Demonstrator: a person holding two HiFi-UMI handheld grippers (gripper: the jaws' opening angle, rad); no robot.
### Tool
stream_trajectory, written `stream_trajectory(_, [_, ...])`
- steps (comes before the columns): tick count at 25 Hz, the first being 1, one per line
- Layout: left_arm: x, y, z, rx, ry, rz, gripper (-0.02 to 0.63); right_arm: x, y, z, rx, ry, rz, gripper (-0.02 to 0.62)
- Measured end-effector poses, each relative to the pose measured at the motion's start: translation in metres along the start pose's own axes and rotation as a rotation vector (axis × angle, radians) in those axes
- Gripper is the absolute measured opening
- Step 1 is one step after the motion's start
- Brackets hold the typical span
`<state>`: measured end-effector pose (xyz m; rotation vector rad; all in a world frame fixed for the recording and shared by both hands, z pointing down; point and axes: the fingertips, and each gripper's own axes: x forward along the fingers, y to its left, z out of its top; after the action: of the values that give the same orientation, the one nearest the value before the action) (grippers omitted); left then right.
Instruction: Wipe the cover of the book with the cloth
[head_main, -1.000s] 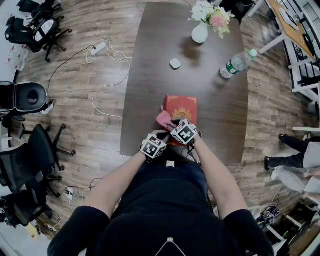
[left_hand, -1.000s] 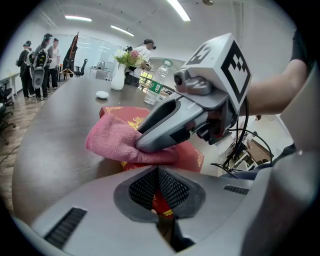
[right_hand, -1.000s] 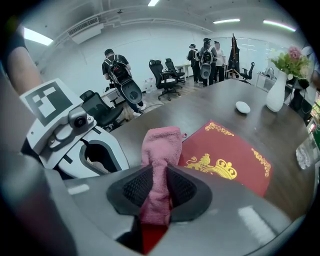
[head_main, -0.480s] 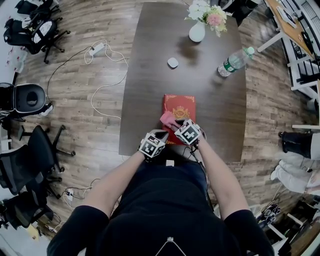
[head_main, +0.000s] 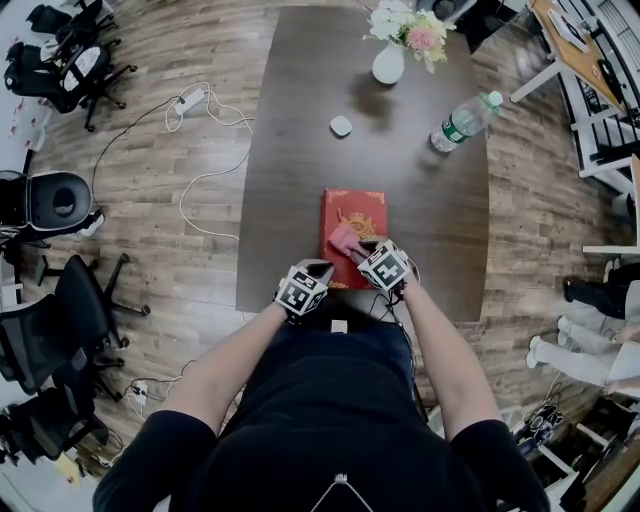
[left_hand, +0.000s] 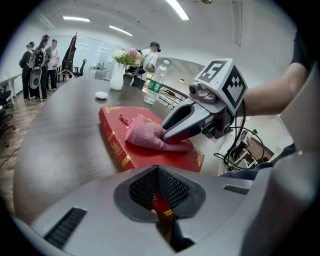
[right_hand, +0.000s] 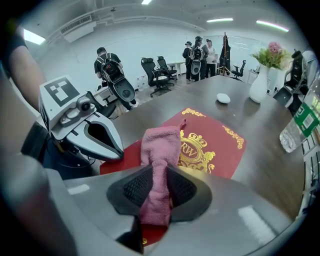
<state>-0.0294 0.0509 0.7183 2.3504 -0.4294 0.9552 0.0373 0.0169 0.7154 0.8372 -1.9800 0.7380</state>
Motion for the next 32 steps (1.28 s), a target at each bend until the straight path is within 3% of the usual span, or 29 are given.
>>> stream_trajectory(32, [-0.003,-0.001,0.007,0.039,0.009,-0.016,-0.005,-0.043,-0.047,-0.053,0.192,-0.030,-0.125,0.095])
